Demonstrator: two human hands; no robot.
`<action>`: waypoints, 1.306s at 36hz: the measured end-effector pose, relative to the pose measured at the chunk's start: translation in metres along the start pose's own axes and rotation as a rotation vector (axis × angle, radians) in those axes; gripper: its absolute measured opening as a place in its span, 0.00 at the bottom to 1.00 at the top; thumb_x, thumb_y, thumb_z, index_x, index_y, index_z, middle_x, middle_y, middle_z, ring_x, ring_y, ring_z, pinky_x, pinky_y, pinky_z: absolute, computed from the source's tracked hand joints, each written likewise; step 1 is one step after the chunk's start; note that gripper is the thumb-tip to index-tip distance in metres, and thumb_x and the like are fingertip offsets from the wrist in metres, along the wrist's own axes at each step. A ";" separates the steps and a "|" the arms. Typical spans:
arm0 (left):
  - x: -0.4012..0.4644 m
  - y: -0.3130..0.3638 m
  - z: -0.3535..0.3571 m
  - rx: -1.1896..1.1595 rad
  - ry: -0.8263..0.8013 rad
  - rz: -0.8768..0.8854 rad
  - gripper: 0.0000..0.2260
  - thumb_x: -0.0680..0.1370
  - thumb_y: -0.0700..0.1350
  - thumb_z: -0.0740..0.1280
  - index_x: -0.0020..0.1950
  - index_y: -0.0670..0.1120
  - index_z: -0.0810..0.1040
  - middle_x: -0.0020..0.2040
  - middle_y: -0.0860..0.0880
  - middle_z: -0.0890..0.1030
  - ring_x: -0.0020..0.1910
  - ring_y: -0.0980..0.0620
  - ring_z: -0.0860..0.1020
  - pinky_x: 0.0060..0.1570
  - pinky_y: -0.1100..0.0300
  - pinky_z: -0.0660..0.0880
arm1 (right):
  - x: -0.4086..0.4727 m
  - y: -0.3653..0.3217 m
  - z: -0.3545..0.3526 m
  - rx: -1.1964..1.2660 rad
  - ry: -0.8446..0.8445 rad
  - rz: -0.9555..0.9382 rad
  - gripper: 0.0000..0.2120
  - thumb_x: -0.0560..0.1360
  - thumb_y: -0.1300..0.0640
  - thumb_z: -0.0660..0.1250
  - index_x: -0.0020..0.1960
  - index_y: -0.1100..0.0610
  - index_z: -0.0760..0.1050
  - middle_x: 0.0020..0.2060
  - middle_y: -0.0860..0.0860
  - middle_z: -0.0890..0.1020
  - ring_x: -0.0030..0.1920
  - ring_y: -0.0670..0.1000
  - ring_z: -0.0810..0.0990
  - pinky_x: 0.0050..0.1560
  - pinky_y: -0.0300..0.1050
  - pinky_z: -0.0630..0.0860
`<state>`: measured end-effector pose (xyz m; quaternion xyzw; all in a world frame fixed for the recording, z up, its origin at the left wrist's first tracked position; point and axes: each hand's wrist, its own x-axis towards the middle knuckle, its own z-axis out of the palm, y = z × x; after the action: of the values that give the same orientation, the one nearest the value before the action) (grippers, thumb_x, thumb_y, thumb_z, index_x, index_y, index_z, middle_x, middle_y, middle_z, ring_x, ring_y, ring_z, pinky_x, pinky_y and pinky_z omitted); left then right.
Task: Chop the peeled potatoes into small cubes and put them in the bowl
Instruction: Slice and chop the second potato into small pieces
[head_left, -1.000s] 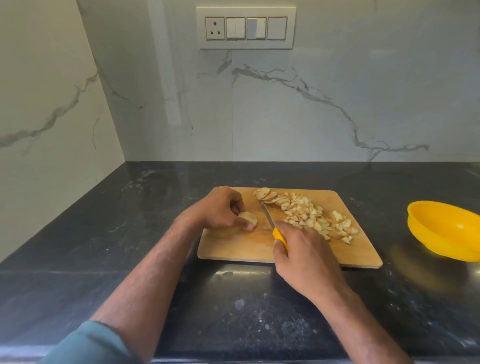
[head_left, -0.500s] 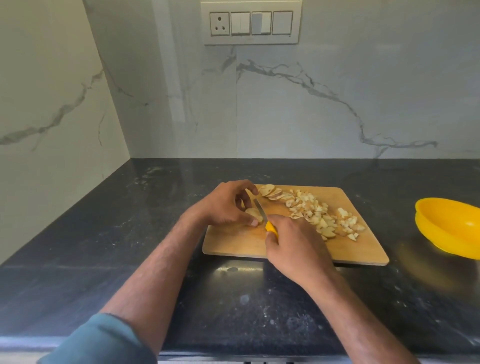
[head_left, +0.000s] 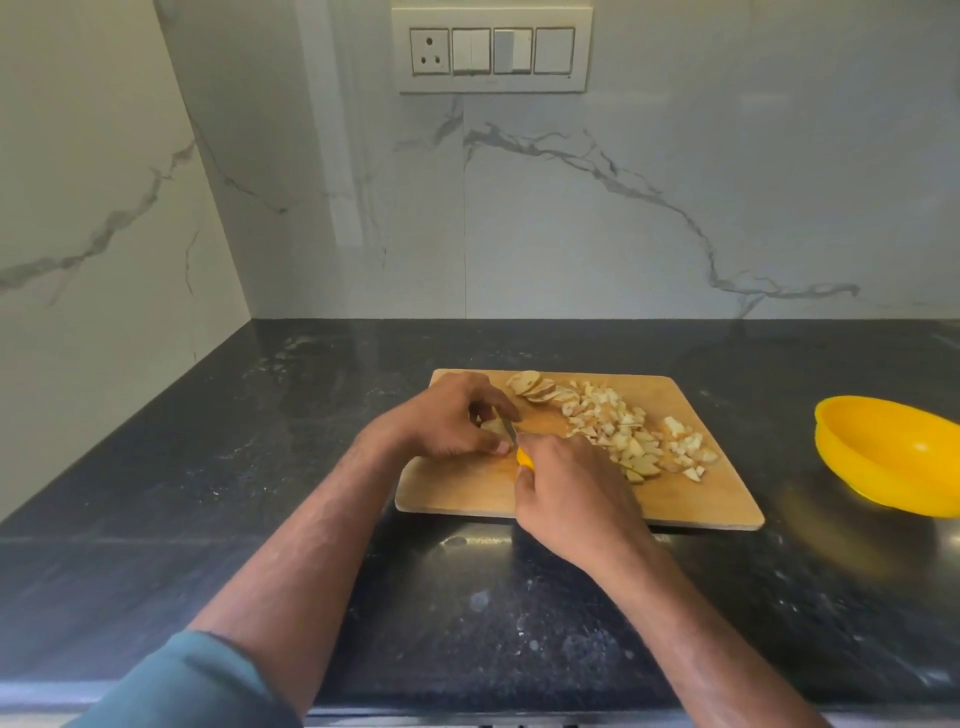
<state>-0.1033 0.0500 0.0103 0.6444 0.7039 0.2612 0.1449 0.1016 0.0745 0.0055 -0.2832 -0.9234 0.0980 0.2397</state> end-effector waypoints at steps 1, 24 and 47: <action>0.000 0.000 0.000 0.018 -0.006 -0.002 0.15 0.74 0.47 0.77 0.60 0.51 0.85 0.51 0.54 0.77 0.46 0.58 0.75 0.46 0.65 0.70 | 0.000 0.000 0.000 0.003 -0.012 0.004 0.14 0.80 0.54 0.62 0.64 0.51 0.78 0.38 0.47 0.76 0.36 0.48 0.73 0.32 0.37 0.64; 0.001 -0.002 0.002 0.009 0.000 -0.005 0.16 0.74 0.48 0.77 0.61 0.54 0.82 0.54 0.50 0.79 0.49 0.55 0.77 0.52 0.58 0.76 | -0.047 0.024 -0.036 0.166 -0.112 0.071 0.16 0.77 0.56 0.64 0.62 0.60 0.78 0.46 0.54 0.86 0.45 0.53 0.85 0.43 0.54 0.83; -0.003 -0.008 -0.003 -0.132 0.099 -0.038 0.33 0.66 0.47 0.84 0.69 0.51 0.76 0.43 0.49 0.80 0.41 0.54 0.78 0.48 0.55 0.78 | 0.004 -0.003 0.005 0.037 -0.012 0.070 0.12 0.80 0.52 0.62 0.59 0.51 0.81 0.32 0.45 0.78 0.28 0.44 0.74 0.24 0.36 0.59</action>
<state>-0.1110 0.0462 0.0084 0.6062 0.7037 0.3358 0.1570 0.0951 0.0737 0.0038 -0.3104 -0.9124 0.1251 0.2358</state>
